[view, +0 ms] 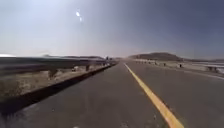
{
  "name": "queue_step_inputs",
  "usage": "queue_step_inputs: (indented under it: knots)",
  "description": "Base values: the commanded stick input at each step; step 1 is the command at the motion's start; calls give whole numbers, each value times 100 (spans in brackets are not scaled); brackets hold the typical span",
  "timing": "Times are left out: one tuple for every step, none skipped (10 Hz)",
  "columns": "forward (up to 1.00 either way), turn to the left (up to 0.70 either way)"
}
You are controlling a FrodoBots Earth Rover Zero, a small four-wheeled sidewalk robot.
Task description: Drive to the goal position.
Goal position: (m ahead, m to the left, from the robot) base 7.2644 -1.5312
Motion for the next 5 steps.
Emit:
queue_step_inputs:
  knots:
    - [50,0]
    - [50,0]
    - [50,0]
    - [50,0]
    - [50,0]
